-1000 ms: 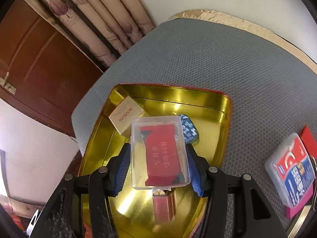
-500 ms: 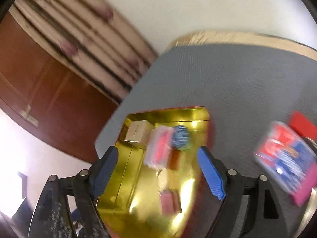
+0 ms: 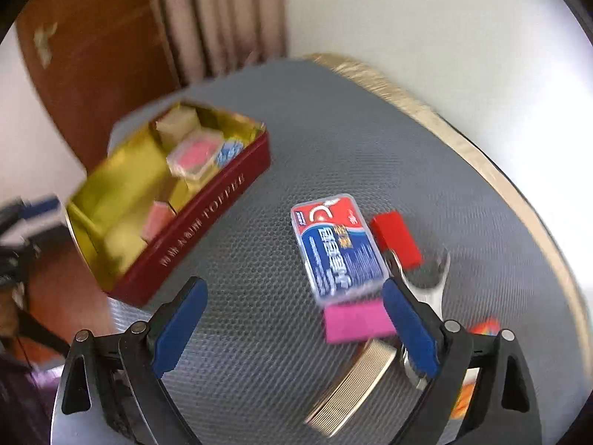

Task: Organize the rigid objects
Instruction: 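Move the right gripper to the blue-and-red floss box and grasp it, then grasp the gold ribbed tube with the left gripper and release it in the tin, then carry the floss box over the tin with the right gripper, then lower the floss box into the tin and open the right gripper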

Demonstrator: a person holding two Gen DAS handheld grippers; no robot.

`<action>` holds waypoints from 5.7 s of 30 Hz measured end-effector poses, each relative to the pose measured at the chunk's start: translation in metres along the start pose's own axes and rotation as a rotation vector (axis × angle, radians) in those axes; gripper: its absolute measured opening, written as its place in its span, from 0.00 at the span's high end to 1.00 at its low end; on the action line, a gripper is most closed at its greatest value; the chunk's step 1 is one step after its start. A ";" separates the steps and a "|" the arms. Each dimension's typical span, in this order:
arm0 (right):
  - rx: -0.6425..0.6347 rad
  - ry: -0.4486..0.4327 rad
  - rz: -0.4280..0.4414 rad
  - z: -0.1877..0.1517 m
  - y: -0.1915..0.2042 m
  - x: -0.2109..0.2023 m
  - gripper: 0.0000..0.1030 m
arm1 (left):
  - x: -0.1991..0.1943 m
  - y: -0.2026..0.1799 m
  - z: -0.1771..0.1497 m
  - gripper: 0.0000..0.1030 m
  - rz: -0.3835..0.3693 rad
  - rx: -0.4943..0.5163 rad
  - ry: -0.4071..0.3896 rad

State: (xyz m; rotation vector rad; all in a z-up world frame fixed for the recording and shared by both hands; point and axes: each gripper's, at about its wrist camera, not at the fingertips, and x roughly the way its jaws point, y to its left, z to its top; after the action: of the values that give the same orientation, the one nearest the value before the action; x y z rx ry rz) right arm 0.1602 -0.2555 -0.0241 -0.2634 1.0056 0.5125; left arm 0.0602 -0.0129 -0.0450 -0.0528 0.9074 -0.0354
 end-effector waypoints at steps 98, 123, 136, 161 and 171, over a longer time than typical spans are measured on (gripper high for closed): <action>0.664 0.013 -0.344 -0.276 -0.120 -0.078 0.34 | 0.137 0.012 0.108 0.72 0.096 0.098 0.277; 0.768 -0.028 -0.267 -0.282 -0.133 -0.081 0.43 | 0.004 0.006 0.053 0.60 0.052 -0.087 0.000; 0.698 -0.163 0.026 -0.181 -0.062 -0.107 0.43 | -0.052 0.000 -0.010 0.60 0.206 -0.016 -0.178; 0.400 0.032 0.234 0.093 0.089 0.103 0.43 | -0.004 0.040 -0.013 0.60 0.037 -0.174 0.037; 0.467 -0.077 0.275 0.088 0.069 0.086 0.28 | -0.001 0.039 -0.017 0.60 0.030 -0.173 0.058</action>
State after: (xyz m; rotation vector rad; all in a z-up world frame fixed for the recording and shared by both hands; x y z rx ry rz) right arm 0.2260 -0.1340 -0.0503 0.3127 1.0610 0.5150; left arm 0.0468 0.0252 -0.0574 -0.1998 0.9679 0.0699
